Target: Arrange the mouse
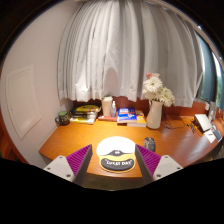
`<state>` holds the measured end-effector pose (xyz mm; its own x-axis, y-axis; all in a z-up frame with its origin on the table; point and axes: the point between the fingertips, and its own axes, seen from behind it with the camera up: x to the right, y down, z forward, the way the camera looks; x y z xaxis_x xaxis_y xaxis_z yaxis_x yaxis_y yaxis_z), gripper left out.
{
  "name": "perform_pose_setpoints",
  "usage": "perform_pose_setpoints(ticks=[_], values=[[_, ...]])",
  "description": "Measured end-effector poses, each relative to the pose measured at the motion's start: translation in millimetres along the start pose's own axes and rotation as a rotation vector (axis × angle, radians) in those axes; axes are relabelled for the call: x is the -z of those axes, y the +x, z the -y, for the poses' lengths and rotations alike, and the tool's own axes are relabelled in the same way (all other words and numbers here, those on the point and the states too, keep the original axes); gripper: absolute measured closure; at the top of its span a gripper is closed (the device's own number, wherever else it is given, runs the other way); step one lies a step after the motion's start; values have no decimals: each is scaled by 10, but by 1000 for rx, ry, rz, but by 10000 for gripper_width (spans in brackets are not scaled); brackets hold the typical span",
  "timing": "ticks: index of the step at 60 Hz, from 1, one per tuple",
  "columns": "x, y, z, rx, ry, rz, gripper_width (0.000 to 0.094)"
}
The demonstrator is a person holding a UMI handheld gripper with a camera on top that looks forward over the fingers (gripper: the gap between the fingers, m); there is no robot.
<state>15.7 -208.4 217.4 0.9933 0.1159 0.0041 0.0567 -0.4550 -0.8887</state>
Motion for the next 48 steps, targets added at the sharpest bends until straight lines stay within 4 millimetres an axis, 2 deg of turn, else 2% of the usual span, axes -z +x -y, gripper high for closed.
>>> perform_pose_setpoints(ticks=[8, 9, 11, 17, 21, 29, 33, 34, 40, 47, 48], values=[[-149, 268, -572, 12, -76, -42, 78], [-33, 292, -330, 17, -84, -43, 80], [-215, 410, -768, 9, -106, -55, 81], [-407, 719, -1146, -11, -142, -84, 94], [-519, 965, -1328, -29, -177, -112, 94], [-825, 1453, -1509, -58, -221, -167, 92], [-1008, 1666, -1492, -68, -243, -176, 105], [-1095, 1679, -1537, -76, -235, -178, 104], [-1442, 1924, -1508, -78, -260, -184, 116], [-1921, 2055, -1517, -78, -275, -179, 120], [-1955, 2093, -1469, -73, -285, -175, 122]])
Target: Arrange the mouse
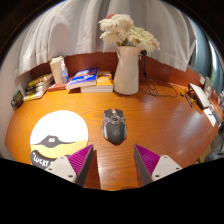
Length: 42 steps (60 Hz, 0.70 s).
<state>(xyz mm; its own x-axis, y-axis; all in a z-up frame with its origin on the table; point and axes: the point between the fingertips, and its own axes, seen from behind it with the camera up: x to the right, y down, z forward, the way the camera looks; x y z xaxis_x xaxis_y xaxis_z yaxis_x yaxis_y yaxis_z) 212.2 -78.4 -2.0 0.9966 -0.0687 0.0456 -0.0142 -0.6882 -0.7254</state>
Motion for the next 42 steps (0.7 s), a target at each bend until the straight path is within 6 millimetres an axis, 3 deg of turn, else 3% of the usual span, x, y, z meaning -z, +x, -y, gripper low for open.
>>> perform_pose_setpoints(ticks=[16, 31, 32, 33, 42], values=[[-706, 36, 519, -29, -16, 32, 254], [-861, 24, 628, -34, -40, 46, 382], [-859, 22, 637, -30, -40, 46, 405], [-860, -1, 670, -26, -31, 56, 491], [-895, 31, 688, -29, -42, 13, 546]])
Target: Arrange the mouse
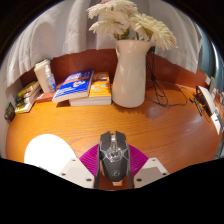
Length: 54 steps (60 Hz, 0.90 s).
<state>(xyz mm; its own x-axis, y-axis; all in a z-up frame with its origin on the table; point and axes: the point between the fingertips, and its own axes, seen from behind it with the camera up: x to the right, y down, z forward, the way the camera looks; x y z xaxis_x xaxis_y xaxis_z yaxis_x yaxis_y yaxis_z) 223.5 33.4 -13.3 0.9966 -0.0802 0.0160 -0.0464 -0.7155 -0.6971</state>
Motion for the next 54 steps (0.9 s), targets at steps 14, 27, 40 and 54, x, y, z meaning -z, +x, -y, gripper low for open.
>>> perform_pose_setpoints(ticks=[14, 27, 40, 54], values=[[367, 36, 294, -31, 8, -67, 580], [1500, -153, 1358, -33, 239, -120, 581], [2062, -946, 1795, -22, 322, -36, 581], [1269, -1831, 812, -7, 120, 36, 581]])
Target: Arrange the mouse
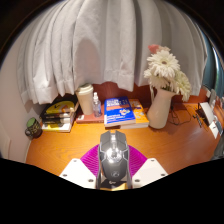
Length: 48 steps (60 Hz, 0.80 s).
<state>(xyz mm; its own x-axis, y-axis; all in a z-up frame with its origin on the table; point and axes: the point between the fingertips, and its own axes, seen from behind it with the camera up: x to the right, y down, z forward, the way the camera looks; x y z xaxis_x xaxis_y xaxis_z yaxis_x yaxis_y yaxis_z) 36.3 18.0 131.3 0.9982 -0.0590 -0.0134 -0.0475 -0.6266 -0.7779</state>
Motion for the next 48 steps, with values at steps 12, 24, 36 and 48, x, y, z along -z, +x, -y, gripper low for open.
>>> perform_pose_setpoints(ticks=[12, 24, 36, 48], values=[[-488, 7, -1094, 24, -185, -17, 582], [-586, 16, -1386, 30, -209, -9, 581], [-610, 6, -1381, 27, -210, 0, 452], [-260, 79, -1255, 21, -197, 8, 63]])
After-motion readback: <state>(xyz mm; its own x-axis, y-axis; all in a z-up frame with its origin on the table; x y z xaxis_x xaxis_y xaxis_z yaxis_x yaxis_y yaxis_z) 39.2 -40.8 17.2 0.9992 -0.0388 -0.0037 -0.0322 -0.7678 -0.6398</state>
